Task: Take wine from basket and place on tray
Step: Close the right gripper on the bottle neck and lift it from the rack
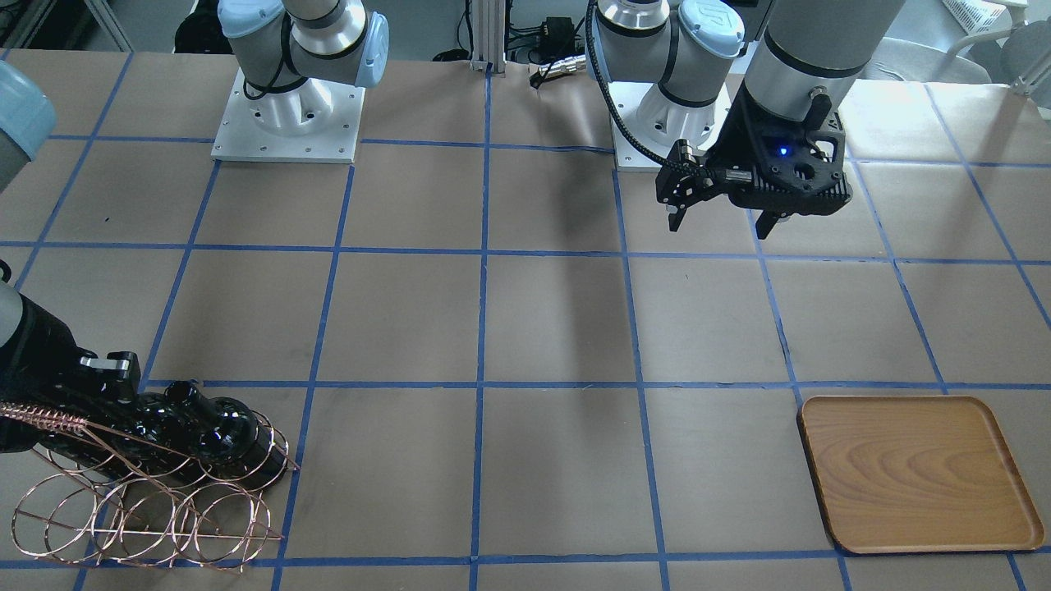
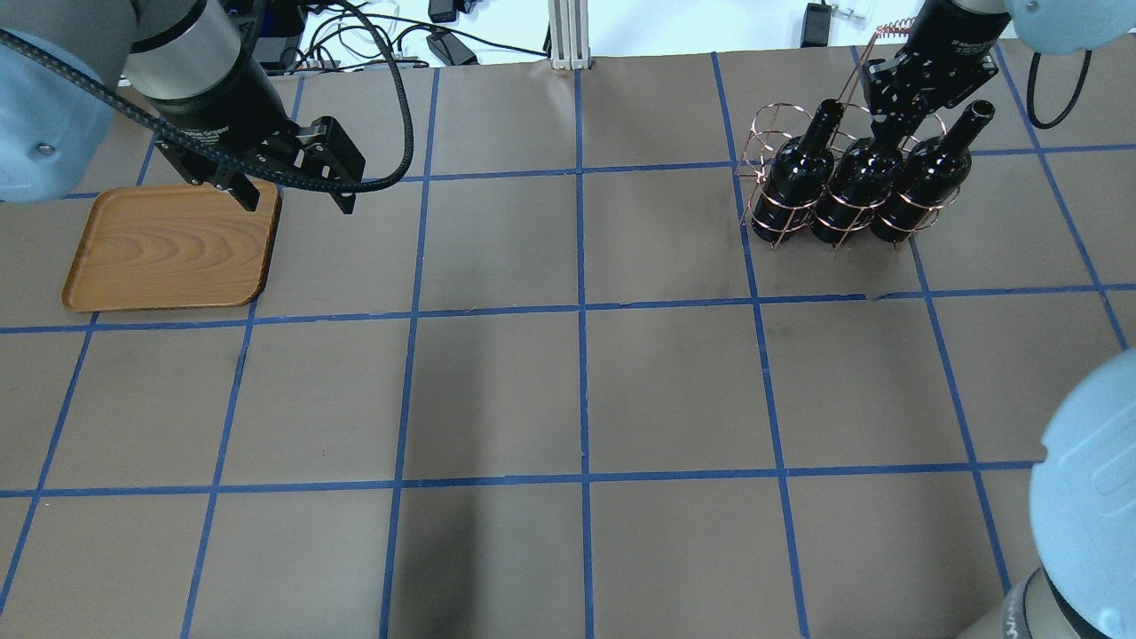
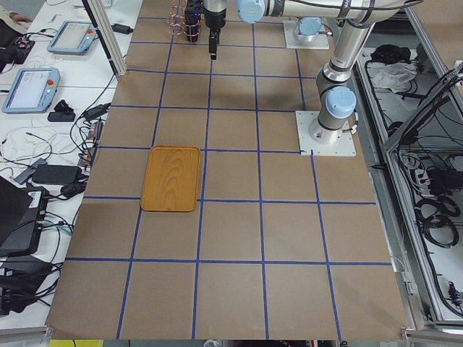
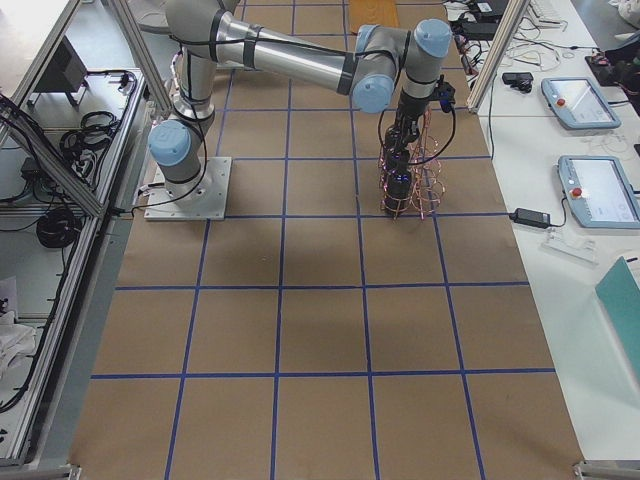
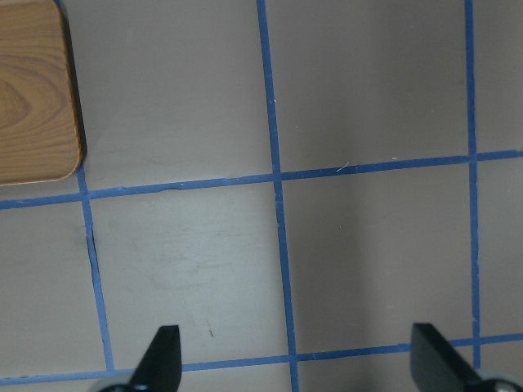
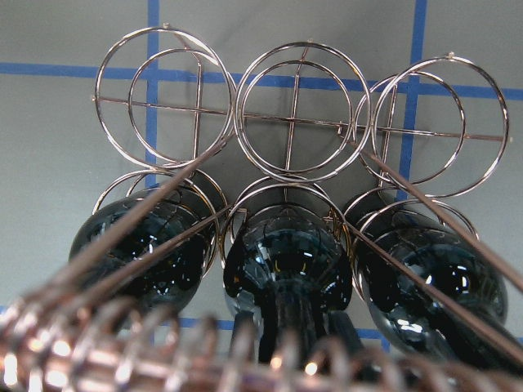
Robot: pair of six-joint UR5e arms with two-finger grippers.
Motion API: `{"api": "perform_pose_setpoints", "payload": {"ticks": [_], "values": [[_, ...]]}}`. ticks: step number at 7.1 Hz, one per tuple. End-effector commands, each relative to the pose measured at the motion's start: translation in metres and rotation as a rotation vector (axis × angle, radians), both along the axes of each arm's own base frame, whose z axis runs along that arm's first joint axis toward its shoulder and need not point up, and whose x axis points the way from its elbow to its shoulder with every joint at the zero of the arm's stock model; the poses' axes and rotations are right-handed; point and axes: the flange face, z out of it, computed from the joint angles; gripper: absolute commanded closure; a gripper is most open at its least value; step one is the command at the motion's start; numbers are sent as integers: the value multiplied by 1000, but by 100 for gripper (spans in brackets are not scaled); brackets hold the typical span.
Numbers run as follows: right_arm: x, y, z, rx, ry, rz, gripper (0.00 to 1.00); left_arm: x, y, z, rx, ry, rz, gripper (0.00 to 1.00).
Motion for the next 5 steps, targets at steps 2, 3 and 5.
{"api": "perform_pose_setpoints", "payload": {"ticks": [2, 3, 5], "values": [[-1, 1, 39, -54, 23, -3, 71, 0, 0, 0, 1, -1, 0, 0], [0, 9, 63, -32, 22, -1, 71, 0, 0, -1, 3, 0, 1, 0], [8, 44, 119, -63, 29, 0, 71, 0, 0, 0, 1, 0, -2, 0]]}}
